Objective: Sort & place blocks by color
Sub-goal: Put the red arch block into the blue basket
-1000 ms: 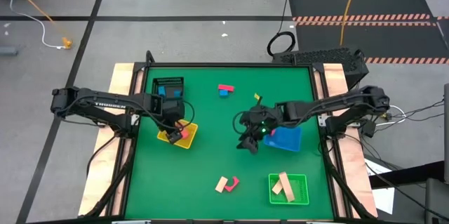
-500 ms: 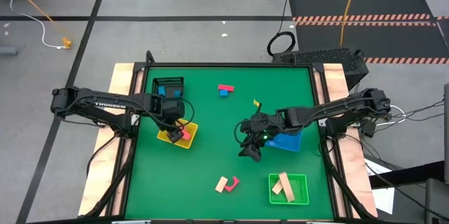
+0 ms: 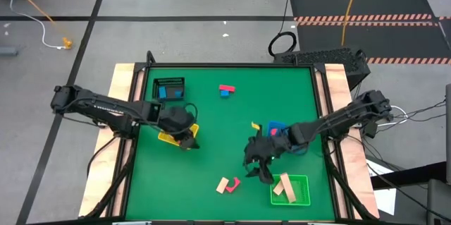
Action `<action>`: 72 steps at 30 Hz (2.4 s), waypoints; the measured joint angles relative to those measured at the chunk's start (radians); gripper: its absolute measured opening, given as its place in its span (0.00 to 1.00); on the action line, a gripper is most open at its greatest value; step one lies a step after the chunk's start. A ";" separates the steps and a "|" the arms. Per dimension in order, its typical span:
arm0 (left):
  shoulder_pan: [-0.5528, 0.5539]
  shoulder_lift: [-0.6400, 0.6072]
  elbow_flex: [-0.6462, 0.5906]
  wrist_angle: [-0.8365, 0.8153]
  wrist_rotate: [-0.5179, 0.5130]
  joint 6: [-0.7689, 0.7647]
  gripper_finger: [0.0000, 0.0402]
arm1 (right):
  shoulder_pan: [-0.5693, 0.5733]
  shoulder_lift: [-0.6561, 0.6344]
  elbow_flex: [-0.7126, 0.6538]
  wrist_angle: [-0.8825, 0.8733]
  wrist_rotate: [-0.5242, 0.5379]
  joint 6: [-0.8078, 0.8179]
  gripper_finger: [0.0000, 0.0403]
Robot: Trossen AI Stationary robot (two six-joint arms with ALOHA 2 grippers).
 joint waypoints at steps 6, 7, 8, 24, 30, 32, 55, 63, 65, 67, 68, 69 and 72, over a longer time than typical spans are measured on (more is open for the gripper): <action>-0.106 0.000 0.000 0.284 -0.070 -0.081 0.53 | 0.099 0.093 0.000 0.157 0.121 -0.224 0.55; -0.125 0.000 0.000 0.315 -0.083 -0.093 0.53 | 0.109 0.111 0.000 0.179 0.131 -0.246 0.55; -0.143 0.000 0.000 0.341 -0.098 -0.104 0.53 | 0.114 0.134 0.000 0.207 0.135 -0.263 0.55; -0.375 0.000 0.000 0.396 -0.352 -0.240 0.53 | 0.118 0.364 0.000 0.330 0.135 -0.376 0.55; -0.399 0.000 0.000 0.397 -0.385 -0.258 0.53 | 0.117 0.407 0.001 0.340 0.214 -0.406 0.55; -0.401 0.000 0.000 0.398 -0.396 -0.259 0.53 | 0.115 0.415 0.000 0.332 0.241 -0.420 0.55; -0.401 0.000 0.000 0.397 -0.421 -0.263 0.53 | 0.103 0.411 0.000 0.325 0.270 -0.219 0.29; -0.400 0.000 0.000 0.396 -0.421 -0.263 0.53 | 0.096 0.294 0.000 0.292 0.264 -0.097 0.29; -0.399 0.000 0.000 0.396 -0.421 -0.262 0.53 | 0.087 0.237 0.000 0.257 0.269 -0.101 0.29; -0.399 0.000 0.000 0.396 -0.422 -0.256 0.53 | 0.076 0.173 0.000 0.195 0.301 -0.101 0.29; -0.398 0.000 0.000 0.396 -0.424 -0.255 0.53 | 0.070 0.138 0.000 0.161 0.329 -0.100 0.29; -0.397 0.000 0.000 0.396 -0.429 -0.254 0.53 | 0.063 0.104 0.000 0.123 0.364 -0.101 0.29; -0.393 0.000 0.000 0.395 -0.447 -0.250 0.53 | 0.039 0.004 0.000 -0.001 0.469 -0.076 0.29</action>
